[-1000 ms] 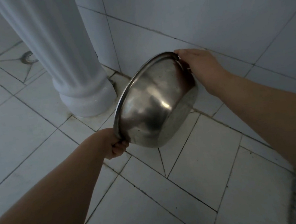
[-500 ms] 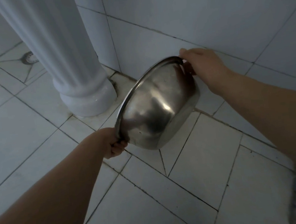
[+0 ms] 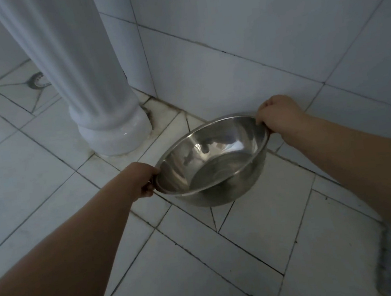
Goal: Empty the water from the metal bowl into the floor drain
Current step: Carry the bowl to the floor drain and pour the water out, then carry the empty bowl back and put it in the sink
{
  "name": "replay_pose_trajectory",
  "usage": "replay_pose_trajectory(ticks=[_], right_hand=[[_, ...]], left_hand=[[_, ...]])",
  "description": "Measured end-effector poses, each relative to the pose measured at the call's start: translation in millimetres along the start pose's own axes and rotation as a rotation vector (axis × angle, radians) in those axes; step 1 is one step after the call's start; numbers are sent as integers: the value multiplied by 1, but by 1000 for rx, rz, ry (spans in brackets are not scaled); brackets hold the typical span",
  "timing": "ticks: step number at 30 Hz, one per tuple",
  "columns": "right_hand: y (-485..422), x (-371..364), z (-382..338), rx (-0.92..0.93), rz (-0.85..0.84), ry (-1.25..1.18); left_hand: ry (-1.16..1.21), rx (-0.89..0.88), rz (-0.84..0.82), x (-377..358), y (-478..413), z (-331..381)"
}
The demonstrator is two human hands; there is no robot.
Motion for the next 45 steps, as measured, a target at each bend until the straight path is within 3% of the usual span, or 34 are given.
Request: replay_pose_trajectory(ticks=[5, 11, 21, 26, 34, 45], right_hand=[[7, -16, 31, -139, -148, -22], [6, -34, 39, -181, -204, 32], [-5, -39, 47, -97, -98, 125], [5, -29, 42, -49, -66, 176], [50, -12, 19, -105, -97, 194], [163, 64, -54, -230, -145, 206]], left_hand=[[-122, -39, 94, 4, -4, 10], [-77, -128, 205, 17, -8, 16], [105, -148, 241, 22, 2, 1], [76, -113, 224, 21, 22, 4], [2, -47, 209, 27, 99, 20], [136, 47, 156, 28, 250, 55]])
Point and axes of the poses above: each hand's wrist, its own y-axis away from the middle knuckle, its own x-axis out of the back of the hand, z = x × y, the point moved 8 cm from there along -y, towards the middle knuckle, and after that the axes turned 15 degrees about -z, right-handed, at the moved point
